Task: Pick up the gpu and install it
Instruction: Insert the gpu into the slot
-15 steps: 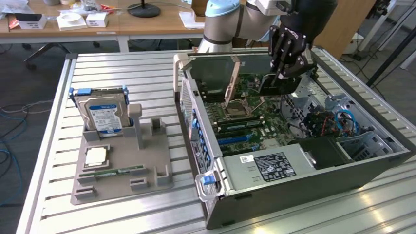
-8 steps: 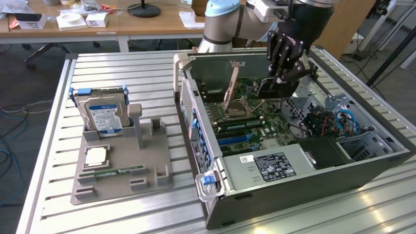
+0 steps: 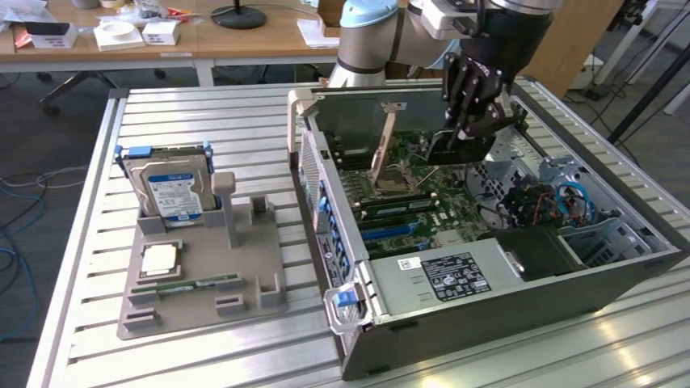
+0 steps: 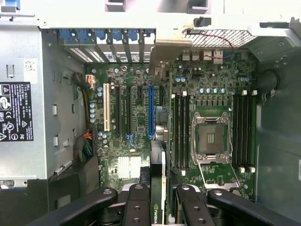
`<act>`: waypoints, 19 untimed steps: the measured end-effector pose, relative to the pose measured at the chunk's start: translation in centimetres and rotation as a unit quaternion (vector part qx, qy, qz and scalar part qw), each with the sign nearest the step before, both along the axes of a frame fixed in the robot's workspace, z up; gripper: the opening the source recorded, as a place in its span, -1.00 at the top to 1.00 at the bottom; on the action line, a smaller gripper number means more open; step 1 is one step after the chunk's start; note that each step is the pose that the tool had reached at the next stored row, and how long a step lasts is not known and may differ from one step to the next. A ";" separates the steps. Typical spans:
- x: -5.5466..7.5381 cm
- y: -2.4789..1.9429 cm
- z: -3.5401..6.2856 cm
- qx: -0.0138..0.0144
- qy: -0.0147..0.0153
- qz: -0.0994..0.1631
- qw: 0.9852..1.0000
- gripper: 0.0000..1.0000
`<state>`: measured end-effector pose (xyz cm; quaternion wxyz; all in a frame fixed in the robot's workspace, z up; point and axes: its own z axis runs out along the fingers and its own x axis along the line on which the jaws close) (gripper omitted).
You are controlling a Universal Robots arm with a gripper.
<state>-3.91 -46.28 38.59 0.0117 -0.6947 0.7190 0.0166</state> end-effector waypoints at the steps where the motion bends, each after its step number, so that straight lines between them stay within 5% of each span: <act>1: 0.0 0.00 -0.13 0.000 0.000 0.000 1.000 0.48; 19: 0.0 0.00 -2.91 0.000 0.000 0.003 1.000 0.48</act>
